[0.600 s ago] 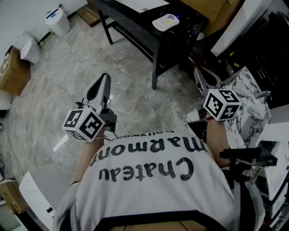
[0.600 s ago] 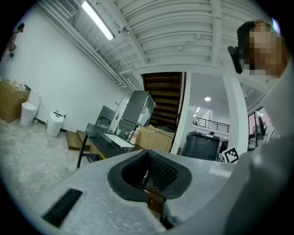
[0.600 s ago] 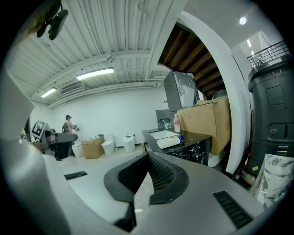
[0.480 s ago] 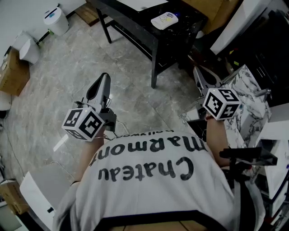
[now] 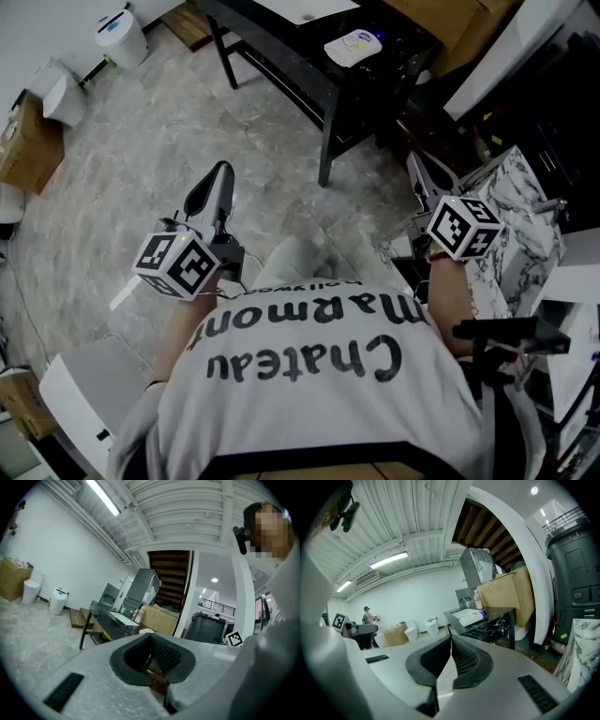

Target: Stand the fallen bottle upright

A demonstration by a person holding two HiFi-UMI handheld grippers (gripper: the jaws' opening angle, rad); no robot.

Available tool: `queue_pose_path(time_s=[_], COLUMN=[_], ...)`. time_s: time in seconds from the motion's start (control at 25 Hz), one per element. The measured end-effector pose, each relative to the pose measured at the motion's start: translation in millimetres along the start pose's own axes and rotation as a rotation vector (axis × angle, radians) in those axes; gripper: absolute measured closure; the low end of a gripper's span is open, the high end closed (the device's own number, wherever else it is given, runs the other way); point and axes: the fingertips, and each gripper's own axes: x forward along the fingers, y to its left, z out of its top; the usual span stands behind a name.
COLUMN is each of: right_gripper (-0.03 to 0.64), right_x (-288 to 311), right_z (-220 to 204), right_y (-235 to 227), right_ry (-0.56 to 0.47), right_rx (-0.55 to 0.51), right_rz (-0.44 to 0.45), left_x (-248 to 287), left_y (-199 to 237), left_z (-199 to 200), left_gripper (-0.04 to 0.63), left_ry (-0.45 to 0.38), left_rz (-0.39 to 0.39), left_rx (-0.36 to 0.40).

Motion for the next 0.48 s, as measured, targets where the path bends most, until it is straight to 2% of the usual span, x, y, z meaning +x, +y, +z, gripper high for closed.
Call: queue_pose_path(time_s=[0.24, 0.48], right_gripper=[0.603, 0.603], right_x=[33, 84], right_z=[-2, 23], right_y=[-14, -20], right_ry=[0.040, 0.035], right_rx=[-0.003, -0.007], right_rz=[-0.049, -0.106], left_x=[35, 94], left_y=[28, 74], left_z=[1, 24], left_gripper=[0.582, 0.581], left_ry=[0.006, 0.018], left_rz=[-0.029, -0.093], left_rx=[-0.038, -0.067])
